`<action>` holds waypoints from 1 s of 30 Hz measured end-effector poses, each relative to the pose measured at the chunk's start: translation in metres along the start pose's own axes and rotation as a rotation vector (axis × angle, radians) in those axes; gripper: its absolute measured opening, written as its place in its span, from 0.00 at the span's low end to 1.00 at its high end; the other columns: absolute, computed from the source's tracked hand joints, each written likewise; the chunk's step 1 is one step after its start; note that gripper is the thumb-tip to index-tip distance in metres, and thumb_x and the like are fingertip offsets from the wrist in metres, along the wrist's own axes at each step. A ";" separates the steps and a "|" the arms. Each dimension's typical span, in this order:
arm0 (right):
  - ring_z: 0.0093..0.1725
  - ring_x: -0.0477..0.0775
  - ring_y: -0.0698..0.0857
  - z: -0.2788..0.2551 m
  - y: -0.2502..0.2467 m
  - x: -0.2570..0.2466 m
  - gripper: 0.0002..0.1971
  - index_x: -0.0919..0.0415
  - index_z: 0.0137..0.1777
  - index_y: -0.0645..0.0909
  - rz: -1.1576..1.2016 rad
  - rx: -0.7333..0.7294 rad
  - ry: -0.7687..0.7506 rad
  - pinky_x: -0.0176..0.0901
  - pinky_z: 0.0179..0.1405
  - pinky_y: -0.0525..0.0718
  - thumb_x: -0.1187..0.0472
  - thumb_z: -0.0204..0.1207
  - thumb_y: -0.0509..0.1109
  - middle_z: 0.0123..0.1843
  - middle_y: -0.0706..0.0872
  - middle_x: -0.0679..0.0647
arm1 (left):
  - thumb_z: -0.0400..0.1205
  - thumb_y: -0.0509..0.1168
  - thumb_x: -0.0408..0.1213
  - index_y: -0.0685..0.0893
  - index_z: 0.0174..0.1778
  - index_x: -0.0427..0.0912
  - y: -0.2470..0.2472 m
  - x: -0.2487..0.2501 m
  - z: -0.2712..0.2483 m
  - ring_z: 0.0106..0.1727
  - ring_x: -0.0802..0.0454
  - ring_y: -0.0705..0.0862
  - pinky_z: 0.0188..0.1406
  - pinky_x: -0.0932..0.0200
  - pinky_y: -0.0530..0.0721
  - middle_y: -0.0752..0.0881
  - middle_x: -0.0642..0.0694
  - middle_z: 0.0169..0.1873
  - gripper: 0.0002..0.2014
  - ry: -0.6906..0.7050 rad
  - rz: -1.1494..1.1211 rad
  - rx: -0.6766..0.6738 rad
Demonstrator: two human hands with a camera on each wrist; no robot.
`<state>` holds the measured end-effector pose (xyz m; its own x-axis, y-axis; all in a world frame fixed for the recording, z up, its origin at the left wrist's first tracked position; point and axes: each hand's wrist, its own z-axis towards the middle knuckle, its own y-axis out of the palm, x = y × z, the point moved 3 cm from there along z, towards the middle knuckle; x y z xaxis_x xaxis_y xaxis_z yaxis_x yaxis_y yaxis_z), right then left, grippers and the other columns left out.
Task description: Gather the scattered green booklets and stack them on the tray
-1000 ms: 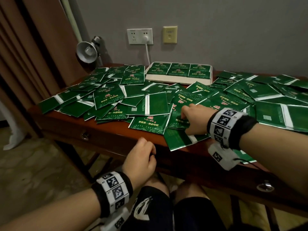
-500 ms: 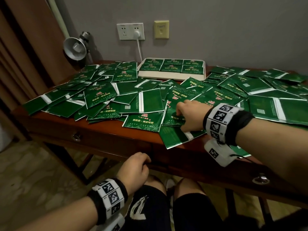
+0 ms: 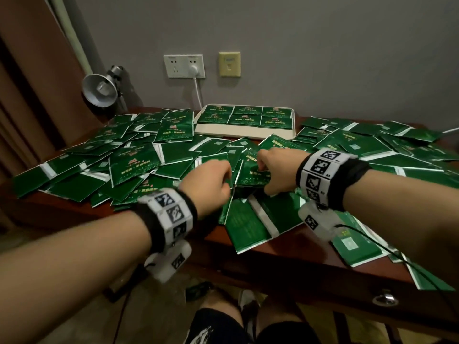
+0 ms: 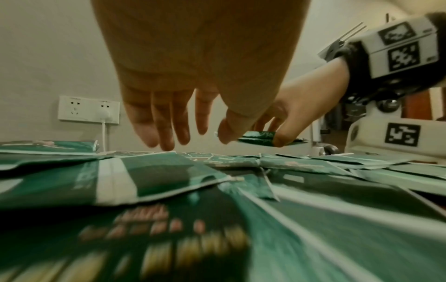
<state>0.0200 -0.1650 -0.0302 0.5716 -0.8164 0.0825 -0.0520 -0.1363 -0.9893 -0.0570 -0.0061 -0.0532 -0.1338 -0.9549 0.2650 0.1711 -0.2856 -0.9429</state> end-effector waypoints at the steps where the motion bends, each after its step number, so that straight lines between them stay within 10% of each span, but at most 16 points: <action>1: 0.45 0.55 0.81 0.007 -0.004 0.007 0.27 0.53 0.58 0.73 0.008 0.013 0.014 0.43 0.36 0.79 0.46 0.63 0.79 0.50 0.81 0.51 | 0.79 0.63 0.38 0.78 0.56 0.46 -0.001 -0.004 0.018 0.52 0.46 0.81 0.53 0.49 0.82 0.79 0.48 0.51 0.10 -0.038 0.057 -0.048; 16: 0.53 0.64 0.85 0.180 -0.031 0.121 0.24 0.64 0.63 0.81 -0.025 -0.002 0.229 0.49 0.47 0.84 0.57 0.68 0.78 0.57 0.86 0.62 | 0.80 0.66 0.44 0.73 0.72 0.43 0.038 -0.032 0.186 0.62 0.41 0.80 0.59 0.50 0.82 0.78 0.39 0.66 0.24 -0.181 0.191 -0.330; 26: 0.57 0.58 0.83 0.143 -0.043 0.055 0.19 0.56 0.64 0.81 -0.049 0.126 -0.065 0.42 0.45 0.76 0.54 0.74 0.74 0.59 0.85 0.54 | 0.81 0.65 0.43 0.74 0.70 0.41 0.000 -0.012 0.146 0.60 0.39 0.81 0.57 0.48 0.82 0.80 0.37 0.62 0.23 -0.225 0.236 -0.205; 30: 0.50 0.63 0.85 0.090 -0.054 -0.017 0.10 0.57 0.49 0.81 0.001 0.195 -0.229 0.45 0.41 0.76 0.54 0.72 0.72 0.50 0.86 0.56 | 0.82 0.63 0.34 0.79 0.50 0.39 -0.029 0.011 0.087 0.44 0.44 0.79 0.35 0.59 0.72 0.81 0.44 0.39 0.04 -0.217 0.190 -0.143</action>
<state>0.0866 -0.0929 0.0106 0.7425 -0.6656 0.0746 0.0935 -0.0073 -0.9956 0.0219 -0.0155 -0.0053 0.1012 -0.9894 0.1041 0.0322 -0.1013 -0.9943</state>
